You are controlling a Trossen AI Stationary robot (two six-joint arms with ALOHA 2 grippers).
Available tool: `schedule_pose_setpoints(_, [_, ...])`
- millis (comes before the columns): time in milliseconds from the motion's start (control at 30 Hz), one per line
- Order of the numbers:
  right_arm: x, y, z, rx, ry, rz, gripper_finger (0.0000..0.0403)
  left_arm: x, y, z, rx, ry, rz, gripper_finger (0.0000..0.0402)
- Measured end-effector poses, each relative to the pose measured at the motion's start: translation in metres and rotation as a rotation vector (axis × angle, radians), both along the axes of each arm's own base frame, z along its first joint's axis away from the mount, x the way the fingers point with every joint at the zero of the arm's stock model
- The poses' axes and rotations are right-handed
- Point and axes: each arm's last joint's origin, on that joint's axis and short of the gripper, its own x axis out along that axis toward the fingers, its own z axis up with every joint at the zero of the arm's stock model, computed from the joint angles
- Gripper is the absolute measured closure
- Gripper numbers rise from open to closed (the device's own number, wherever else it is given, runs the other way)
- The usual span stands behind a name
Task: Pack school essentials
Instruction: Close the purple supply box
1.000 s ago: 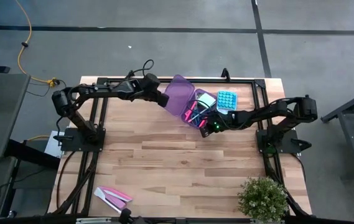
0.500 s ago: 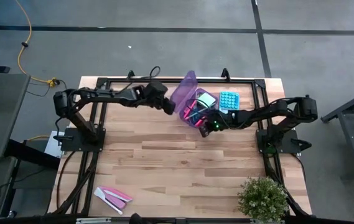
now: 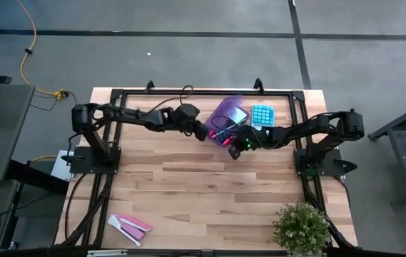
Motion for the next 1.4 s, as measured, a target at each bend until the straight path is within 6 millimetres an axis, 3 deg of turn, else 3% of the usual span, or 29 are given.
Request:
schedule_pose_setpoints(200, [-0.002,0.006,0.01,-0.05,-0.006,0.209,0.0403,0.01,-0.007,-0.014,-0.05,-0.017,-0.04,0.0402])
schedule_pose_setpoints(433, [-0.034,0.021,0.04,-0.087,0.085,0.373,0.0403,0.012,-0.007,-0.013,-0.054,-0.037,-0.032,0.0402])
schedule_pose_setpoints(600, [-0.047,0.019,0.061,-0.164,0.038,0.326,0.0403,0.015,-0.008,-0.01,-0.042,-0.079,-0.034,0.0402])
schedule_pose_setpoints(767, [-0.038,0.005,0.071,-0.317,-0.063,0.145,0.0403,0.017,-0.015,-0.012,-0.039,-0.069,-0.045,0.0402])
schedule_pose_setpoints(900, [-0.027,-0.011,0.067,-0.361,-0.106,0.088,0.0403,0.022,-0.026,-0.019,-0.057,-0.047,-0.052,0.0402])
schedule_pose_setpoints(1067, [-0.02,-0.028,0.048,-0.319,-0.054,0.033,0.0403,0.027,-0.038,-0.029,-0.086,-0.028,-0.063,0.0402])
schedule_pose_setpoints(1267, [-0.012,-0.032,0.021,-0.24,0.017,0.069,0.0403,0.028,-0.04,-0.028,-0.1,-0.043,-0.054,0.0402])
schedule_pose_setpoints(1400, [-0.008,-0.032,0.013,-0.201,0.028,0.082,0.0403,0.026,-0.038,-0.021,-0.108,-0.064,-0.078,0.0402])
